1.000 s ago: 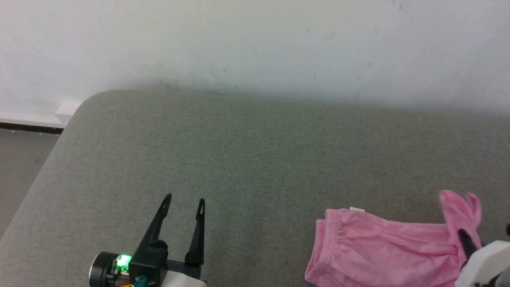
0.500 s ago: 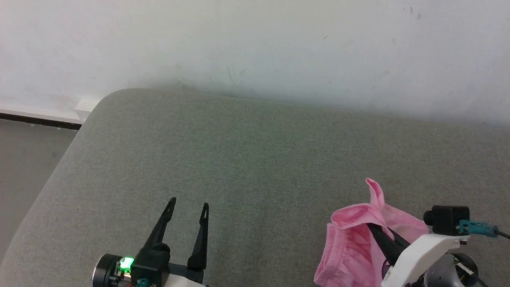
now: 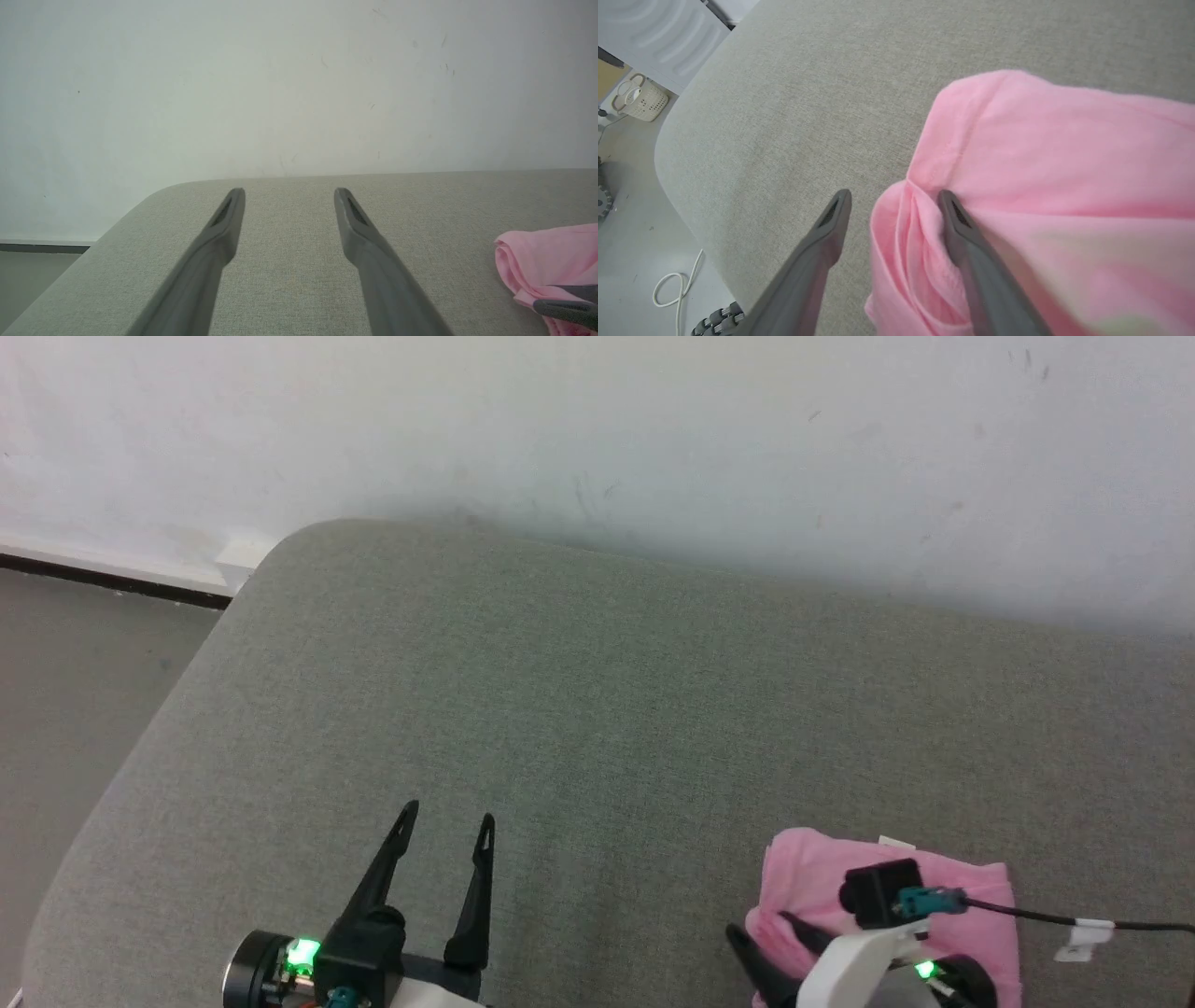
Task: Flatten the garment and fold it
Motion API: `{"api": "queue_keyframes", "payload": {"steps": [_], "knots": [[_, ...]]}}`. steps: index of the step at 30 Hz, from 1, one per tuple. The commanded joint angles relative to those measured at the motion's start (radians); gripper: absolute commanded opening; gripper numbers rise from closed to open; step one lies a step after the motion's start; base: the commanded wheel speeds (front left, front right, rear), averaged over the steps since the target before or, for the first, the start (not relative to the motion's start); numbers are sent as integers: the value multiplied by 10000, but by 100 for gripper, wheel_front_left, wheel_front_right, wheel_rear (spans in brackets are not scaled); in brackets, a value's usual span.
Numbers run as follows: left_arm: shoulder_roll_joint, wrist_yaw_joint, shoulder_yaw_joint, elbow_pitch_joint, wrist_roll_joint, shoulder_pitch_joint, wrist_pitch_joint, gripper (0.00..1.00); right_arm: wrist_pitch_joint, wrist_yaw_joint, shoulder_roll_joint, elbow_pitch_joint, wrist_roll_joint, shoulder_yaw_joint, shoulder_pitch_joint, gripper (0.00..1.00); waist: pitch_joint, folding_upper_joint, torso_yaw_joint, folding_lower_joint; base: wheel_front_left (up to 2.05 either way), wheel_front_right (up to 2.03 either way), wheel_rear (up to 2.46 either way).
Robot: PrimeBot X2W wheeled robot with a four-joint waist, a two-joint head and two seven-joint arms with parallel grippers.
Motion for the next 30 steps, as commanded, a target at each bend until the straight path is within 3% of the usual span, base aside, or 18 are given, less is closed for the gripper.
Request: {"api": "queue_keyframes", "payload": {"steps": [1,5,11,16,23,27,30], "knots": [[-35,-67,60,35,69,-21,-49,100,-20,-7,29,27,-32,154,-125,100,-15,-1,-10,-1,0,0,0],[-50,-73,186,77,65,2,-49,100,83,-7,29,-284,445,1256,-134,100,-120,-1,-153,-1,0,0,0],[-69,-116,349,77,54,66,-49,100,-31,-7,16,-1256,63,1277,-780,100,-309,-1,-658,-1,0,0,0],[-123,-205,489,-17,-5,-15,-49,100,-763,-7,-1207,-2052,-1068,621,-1881,100,-260,-1,-1160,-1,0,0,0],[-254,-304,798,-175,-129,-183,-49,100,-2459,-7,-2979,-2115,-2097,-644,-2397,100,-88,-1,-1732,-1,0,0,0],[-337,-383,894,-238,-149,-180,-49,100,-3449,-7,-3247,-2032,-2569,-1497,-1924,100,4,-1,-1898,-1,0,0,0],[-396,-447,956,-258,-164,-157,-49,100,-4110,-7,-2979,-2075,-2811,-2252,-1296,100,46,-1,-1936,-1,0,0,0]]}}
